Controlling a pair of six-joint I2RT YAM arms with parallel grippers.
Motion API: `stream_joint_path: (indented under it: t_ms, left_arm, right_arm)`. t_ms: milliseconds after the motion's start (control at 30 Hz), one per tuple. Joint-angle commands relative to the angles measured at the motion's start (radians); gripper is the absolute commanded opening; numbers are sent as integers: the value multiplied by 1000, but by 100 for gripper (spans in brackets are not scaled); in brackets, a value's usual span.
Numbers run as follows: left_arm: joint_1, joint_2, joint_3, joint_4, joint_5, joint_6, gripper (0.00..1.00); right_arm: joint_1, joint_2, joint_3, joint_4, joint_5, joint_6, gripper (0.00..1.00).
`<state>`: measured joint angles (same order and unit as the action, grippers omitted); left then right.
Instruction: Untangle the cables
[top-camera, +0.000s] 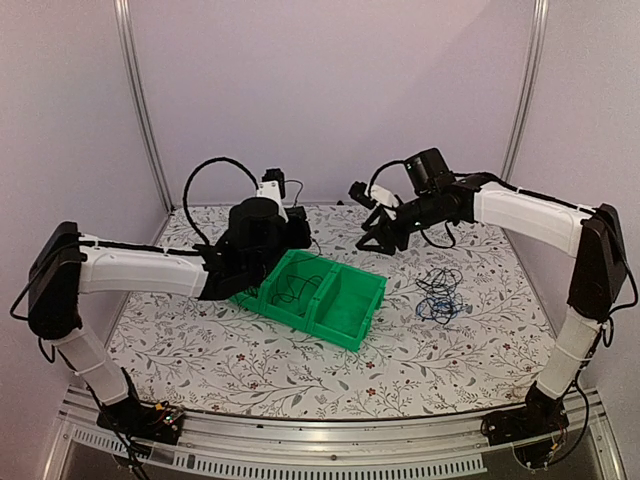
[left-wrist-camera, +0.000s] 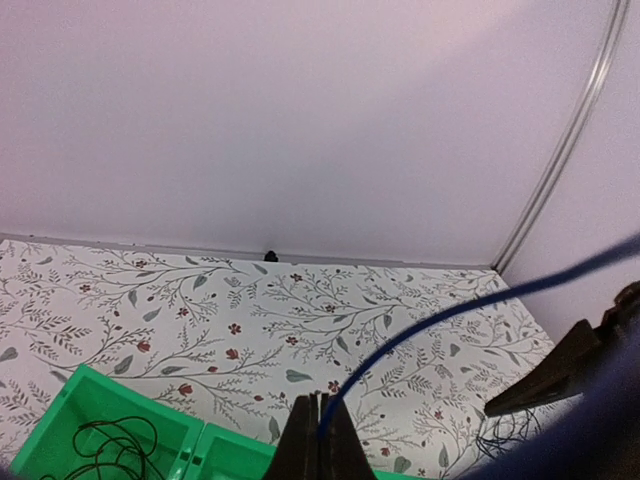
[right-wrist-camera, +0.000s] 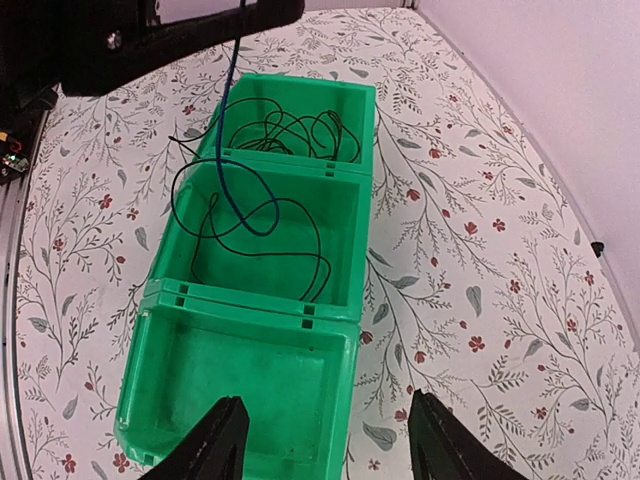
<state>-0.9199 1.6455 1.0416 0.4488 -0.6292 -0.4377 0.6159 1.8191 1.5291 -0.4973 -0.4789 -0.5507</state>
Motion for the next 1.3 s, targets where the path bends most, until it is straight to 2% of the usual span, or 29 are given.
stream_joint_path:
  t_ms: [0, 267, 467, 600, 833, 1000, 1100, 1267]
  left_arm:
    - [10, 87, 37, 110, 155, 20, 0]
    - [8, 150, 54, -226, -140, -78, 0]
    - [20, 235, 62, -264, -69, -33, 0]
    - [16, 300, 87, -331, -74, -52, 0]
    - [11, 311, 59, -346, -36, -82, 0]
    - [10, 286, 52, -346, 38, -19, 0]
    - [10, 250, 30, -355, 93, -5, 4]
    - [9, 150, 13, -439, 180, 18, 23]
  right_arm:
    - [-61, -87, -95, -15, -5, 0, 59]
    - [-112, -158, -201, -10, -5, 33, 59]
    - [-114, -200, -261, -1, -6, 38, 59]
    - [-116, -212, -271, -4, -3, 31, 59]
    - [-117, -231, -289, -7, -2, 20, 60]
    - [-117, -224, -278, -5, -10, 27, 60]
    - [-119, -217, -264, -4, -10, 29, 60]
    - [-122, -213, -241, -6, 13, 3, 60]
